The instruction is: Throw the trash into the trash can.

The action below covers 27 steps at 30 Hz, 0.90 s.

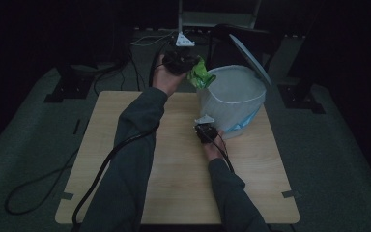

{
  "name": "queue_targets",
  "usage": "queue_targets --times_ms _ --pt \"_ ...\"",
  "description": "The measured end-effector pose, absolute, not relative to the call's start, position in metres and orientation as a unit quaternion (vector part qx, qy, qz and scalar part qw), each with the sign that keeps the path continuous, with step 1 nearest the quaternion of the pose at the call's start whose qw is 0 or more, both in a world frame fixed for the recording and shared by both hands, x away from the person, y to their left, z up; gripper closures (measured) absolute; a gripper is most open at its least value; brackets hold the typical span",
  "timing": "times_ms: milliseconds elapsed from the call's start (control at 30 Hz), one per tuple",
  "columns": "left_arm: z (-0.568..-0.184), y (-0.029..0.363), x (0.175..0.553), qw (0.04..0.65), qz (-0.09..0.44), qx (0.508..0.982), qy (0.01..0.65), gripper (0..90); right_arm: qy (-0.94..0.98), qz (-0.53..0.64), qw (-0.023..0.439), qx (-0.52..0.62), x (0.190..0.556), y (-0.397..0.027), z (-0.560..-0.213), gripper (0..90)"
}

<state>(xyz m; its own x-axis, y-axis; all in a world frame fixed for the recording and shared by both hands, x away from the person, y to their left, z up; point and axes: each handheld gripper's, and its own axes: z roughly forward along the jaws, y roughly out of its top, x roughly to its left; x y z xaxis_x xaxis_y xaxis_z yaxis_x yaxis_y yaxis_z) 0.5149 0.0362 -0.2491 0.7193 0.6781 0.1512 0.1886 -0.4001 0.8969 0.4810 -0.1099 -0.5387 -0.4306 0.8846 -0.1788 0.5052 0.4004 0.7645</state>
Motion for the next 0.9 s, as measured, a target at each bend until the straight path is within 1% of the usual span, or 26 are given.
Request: queue_targets --times_ms 200,900 --pt "-0.247 0.019 0.52 0.479 0.25 0.798 0.265 88.3 0.782 0.322 0.295 0.444 0.481 -0.11 -0.539 90.0" --pt "-0.248 -0.013 0.52 0.489 0.254 0.793 0.259 88.3 0.78 0.326 0.292 0.447 0.481 -0.11 -0.539 90.0"
